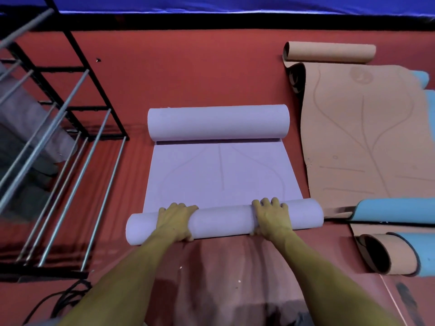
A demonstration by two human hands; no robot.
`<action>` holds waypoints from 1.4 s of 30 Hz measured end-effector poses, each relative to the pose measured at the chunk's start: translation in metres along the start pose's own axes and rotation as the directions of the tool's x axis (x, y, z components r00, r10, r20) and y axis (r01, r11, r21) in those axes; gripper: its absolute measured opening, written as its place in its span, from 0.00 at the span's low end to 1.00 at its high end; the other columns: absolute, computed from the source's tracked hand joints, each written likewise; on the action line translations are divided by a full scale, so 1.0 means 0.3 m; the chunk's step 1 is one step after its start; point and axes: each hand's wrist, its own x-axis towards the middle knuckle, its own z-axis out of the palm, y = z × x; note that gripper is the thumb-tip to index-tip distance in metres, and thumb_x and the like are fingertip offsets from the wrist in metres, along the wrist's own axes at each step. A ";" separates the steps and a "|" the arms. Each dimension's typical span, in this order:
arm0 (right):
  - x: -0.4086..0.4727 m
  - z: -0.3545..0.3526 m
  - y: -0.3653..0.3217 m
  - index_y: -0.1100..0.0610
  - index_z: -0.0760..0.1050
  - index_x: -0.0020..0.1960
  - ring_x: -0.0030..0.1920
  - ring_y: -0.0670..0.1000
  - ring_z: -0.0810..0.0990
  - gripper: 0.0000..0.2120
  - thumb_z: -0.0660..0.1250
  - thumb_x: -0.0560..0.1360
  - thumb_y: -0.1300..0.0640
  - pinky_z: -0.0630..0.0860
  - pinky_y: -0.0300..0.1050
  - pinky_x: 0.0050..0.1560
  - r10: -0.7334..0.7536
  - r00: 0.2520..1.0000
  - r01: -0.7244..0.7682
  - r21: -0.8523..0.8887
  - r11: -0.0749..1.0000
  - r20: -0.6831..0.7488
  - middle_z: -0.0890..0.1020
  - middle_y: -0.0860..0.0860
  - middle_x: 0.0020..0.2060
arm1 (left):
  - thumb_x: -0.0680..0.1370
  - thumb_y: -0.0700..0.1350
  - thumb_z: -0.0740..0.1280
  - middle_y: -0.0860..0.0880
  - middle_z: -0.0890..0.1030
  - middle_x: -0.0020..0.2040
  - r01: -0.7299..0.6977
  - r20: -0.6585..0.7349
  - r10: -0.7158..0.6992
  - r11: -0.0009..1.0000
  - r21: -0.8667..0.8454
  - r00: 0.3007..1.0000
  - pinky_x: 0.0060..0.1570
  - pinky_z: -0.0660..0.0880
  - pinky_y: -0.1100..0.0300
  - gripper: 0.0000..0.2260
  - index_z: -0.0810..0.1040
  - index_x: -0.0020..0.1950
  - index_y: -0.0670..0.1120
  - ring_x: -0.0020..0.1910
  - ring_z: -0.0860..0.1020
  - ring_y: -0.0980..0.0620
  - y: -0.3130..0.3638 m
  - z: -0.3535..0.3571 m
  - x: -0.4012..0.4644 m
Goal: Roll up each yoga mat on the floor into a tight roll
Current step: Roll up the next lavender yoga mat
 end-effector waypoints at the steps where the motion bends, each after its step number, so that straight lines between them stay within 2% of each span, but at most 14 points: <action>1: -0.023 -0.010 -0.004 0.52 0.65 0.71 0.64 0.59 0.72 0.39 0.76 0.68 0.39 0.70 0.56 0.61 -0.003 1.000 0.003 0.013 1.000 0.019 0.76 0.52 0.61 | 0.61 0.57 0.79 0.55 0.77 0.56 -0.003 0.022 0.003 1.000 -0.008 1.000 0.56 0.69 0.47 0.36 0.71 0.67 0.64 0.61 0.74 0.48 0.000 -0.004 -0.020; 6: -0.112 -0.018 -0.026 0.55 0.61 0.71 0.63 0.59 0.73 0.43 0.78 0.67 0.39 0.71 0.56 0.59 -0.015 0.995 0.011 0.034 0.999 0.099 0.76 0.52 0.60 | 0.58 0.51 0.77 0.57 0.80 0.49 -0.021 0.119 0.026 0.999 -0.046 0.993 0.48 0.70 0.52 0.30 0.76 0.58 0.62 0.52 0.77 0.50 0.006 -0.014 -0.109; 8: -0.127 -0.008 -0.035 0.54 0.61 0.71 0.63 0.59 0.73 0.42 0.78 0.67 0.41 0.71 0.57 0.61 -0.005 0.992 -0.001 0.051 0.999 0.125 0.77 0.52 0.61 | 0.57 0.49 0.77 0.57 0.81 0.48 -0.020 0.128 0.029 0.998 -0.065 0.991 0.48 0.71 0.53 0.29 0.76 0.57 0.61 0.51 0.78 0.50 0.010 -0.012 -0.128; 11: -0.126 0.038 -0.048 0.53 0.70 0.68 0.64 0.60 0.72 0.34 0.78 0.65 0.49 0.69 0.58 0.68 0.044 0.998 -0.047 0.080 0.996 0.036 0.75 0.54 0.64 | 0.58 0.48 0.77 0.57 0.80 0.50 -0.010 0.118 0.019 0.997 -0.080 0.993 0.49 0.70 0.52 0.30 0.75 0.58 0.62 0.53 0.78 0.49 0.018 -0.006 -0.131; 14: -0.112 0.060 -0.043 0.53 0.78 0.59 0.55 0.58 0.75 0.26 0.80 0.63 0.50 0.76 0.52 0.55 0.056 0.998 -0.055 0.071 0.996 -0.015 0.77 0.52 0.55 | 0.58 0.49 0.79 0.56 0.74 0.60 -0.007 0.107 0.016 0.996 -0.089 0.994 0.57 0.69 0.48 0.38 0.72 0.66 0.65 0.61 0.75 0.49 0.018 -0.002 -0.119; 16: -0.104 0.057 -0.034 0.53 0.78 0.62 0.56 0.58 0.75 0.29 0.81 0.64 0.48 0.75 0.50 0.53 0.019 1.000 -0.017 0.133 0.991 -0.016 0.78 0.53 0.55 | 0.59 0.49 0.80 0.55 0.70 0.66 -0.027 0.072 0.032 0.997 -0.067 0.997 0.63 0.67 0.48 0.44 0.67 0.73 0.65 0.66 0.70 0.51 0.011 -0.002 -0.110; 19: -0.095 0.043 -0.017 0.52 0.72 0.70 0.60 0.57 0.74 0.36 0.80 0.66 0.46 0.72 0.48 0.57 0.000 1.000 0.002 0.194 0.981 -0.008 0.78 0.51 0.60 | 0.60 0.48 0.81 0.58 0.71 0.63 -0.036 0.040 0.042 0.991 -0.129 0.998 0.60 0.65 0.50 0.42 0.68 0.70 0.64 0.64 0.71 0.53 0.002 -0.002 -0.101; 23: -0.079 0.028 -0.028 0.55 0.69 0.65 0.57 0.55 0.75 0.34 0.81 0.66 0.46 0.66 0.46 0.50 0.015 1.000 -0.018 0.206 0.978 0.014 0.79 0.51 0.56 | 0.62 0.48 0.81 0.58 0.74 0.59 -0.021 0.061 0.034 0.981 -0.195 0.998 0.57 0.67 0.50 0.37 0.72 0.67 0.63 0.61 0.75 0.51 -0.011 -0.012 -0.086; 25: -0.077 0.034 -0.040 0.55 0.71 0.63 0.57 0.57 0.76 0.33 0.82 0.65 0.46 0.70 0.47 0.55 0.036 0.999 -0.038 0.193 0.980 0.012 0.80 0.52 0.58 | 0.64 0.53 0.81 0.57 0.75 0.62 -0.032 0.069 0.048 0.976 -0.215 0.996 0.60 0.69 0.49 0.35 0.72 0.69 0.62 0.63 0.76 0.50 -0.010 -0.016 -0.077; 27: -0.076 0.047 -0.045 0.54 0.76 0.64 0.57 0.60 0.75 0.35 0.84 0.62 0.45 0.74 0.51 0.60 0.079 0.996 -0.071 0.192 0.979 -0.031 0.78 0.54 0.62 | 0.67 0.62 0.79 0.56 0.76 0.65 -0.021 0.057 0.036 0.968 -0.248 0.998 0.63 0.69 0.48 0.35 0.73 0.72 0.62 0.66 0.75 0.49 -0.005 -0.012 -0.069; 29: -0.082 0.048 -0.038 0.51 0.78 0.66 0.58 0.60 0.74 0.36 0.83 0.62 0.42 0.75 0.54 0.60 0.092 0.993 -0.077 0.191 0.979 -0.071 0.77 0.54 0.62 | 0.69 0.65 0.77 0.54 0.75 0.67 -0.006 0.014 0.010 0.973 -0.232 1.000 0.64 0.69 0.47 0.34 0.73 0.74 0.61 0.68 0.72 0.47 0.005 -0.004 -0.065; 33: -0.077 0.029 -0.025 0.52 0.72 0.70 0.61 0.58 0.72 0.35 0.78 0.69 0.40 0.73 0.52 0.62 0.056 0.995 -0.041 0.175 0.984 -0.079 0.76 0.52 0.61 | 0.70 0.59 0.79 0.53 0.71 0.67 -0.014 -0.095 -0.006 0.978 -0.208 0.995 0.64 0.67 0.49 0.32 0.72 0.73 0.64 0.68 0.69 0.48 0.043 -0.005 -0.064; 37: -0.067 -0.002 -0.031 0.52 0.69 0.70 0.62 0.57 0.72 0.32 0.76 0.73 0.41 0.71 0.51 0.65 0.038 0.999 -0.029 0.219 0.975 -0.037 0.76 0.51 0.63 | 0.73 0.53 0.77 0.56 0.74 0.63 -0.029 -0.130 0.000 0.974 -0.224 0.992 0.61 0.66 0.50 0.24 0.74 0.67 0.62 0.66 0.71 0.50 0.067 -0.015 -0.063; 42: -0.064 -0.007 -0.010 0.49 0.70 0.75 0.67 0.58 0.68 0.31 0.71 0.75 0.41 0.69 0.51 0.69 0.021 1.000 -0.019 0.247 0.969 -0.004 0.70 0.52 0.71 | 0.77 0.52 0.73 0.56 0.74 0.67 0.001 -0.141 -0.027 0.983 -0.182 0.990 0.64 0.65 0.51 0.23 0.74 0.72 0.63 0.67 0.70 0.50 0.075 -0.005 -0.062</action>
